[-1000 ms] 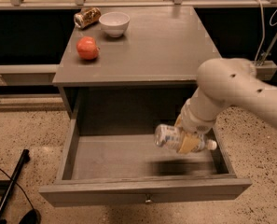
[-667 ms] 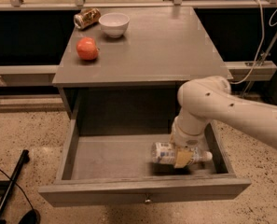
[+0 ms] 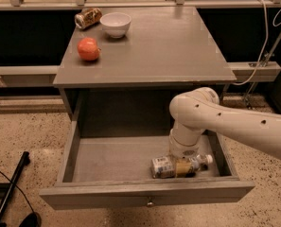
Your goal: Place blue plastic bottle into top drawer
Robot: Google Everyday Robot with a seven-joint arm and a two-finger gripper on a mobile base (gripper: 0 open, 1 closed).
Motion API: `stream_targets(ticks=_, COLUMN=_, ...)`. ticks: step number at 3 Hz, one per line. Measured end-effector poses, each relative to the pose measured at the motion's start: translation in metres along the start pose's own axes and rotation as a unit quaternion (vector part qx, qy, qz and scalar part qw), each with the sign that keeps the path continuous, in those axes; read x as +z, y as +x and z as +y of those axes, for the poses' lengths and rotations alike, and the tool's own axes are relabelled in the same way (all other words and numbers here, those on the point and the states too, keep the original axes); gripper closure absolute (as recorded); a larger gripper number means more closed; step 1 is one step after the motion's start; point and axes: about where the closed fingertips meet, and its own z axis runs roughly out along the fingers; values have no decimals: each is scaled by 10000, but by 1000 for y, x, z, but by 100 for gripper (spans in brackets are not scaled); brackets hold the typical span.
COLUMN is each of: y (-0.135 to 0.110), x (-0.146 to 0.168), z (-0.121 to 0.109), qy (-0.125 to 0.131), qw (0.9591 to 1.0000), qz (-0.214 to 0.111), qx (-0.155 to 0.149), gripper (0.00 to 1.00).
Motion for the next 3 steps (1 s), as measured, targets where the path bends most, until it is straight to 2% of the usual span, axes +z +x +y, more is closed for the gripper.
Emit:
stream_targets(ticks=1, y=-15, x=1, z=-21, qy=136, qw=9996, qz=126, qx=-215, gripper=36)
stream_targets(ticks=2, y=-19, x=-1, z=-27, qy=179, qw=9993, qz=148, qx=-276, gripper=13)
stream_targets(ticks=3, y=-19, x=-1, z=-27, qy=179, qw=9993, qz=148, qx=-276, gripper=0)
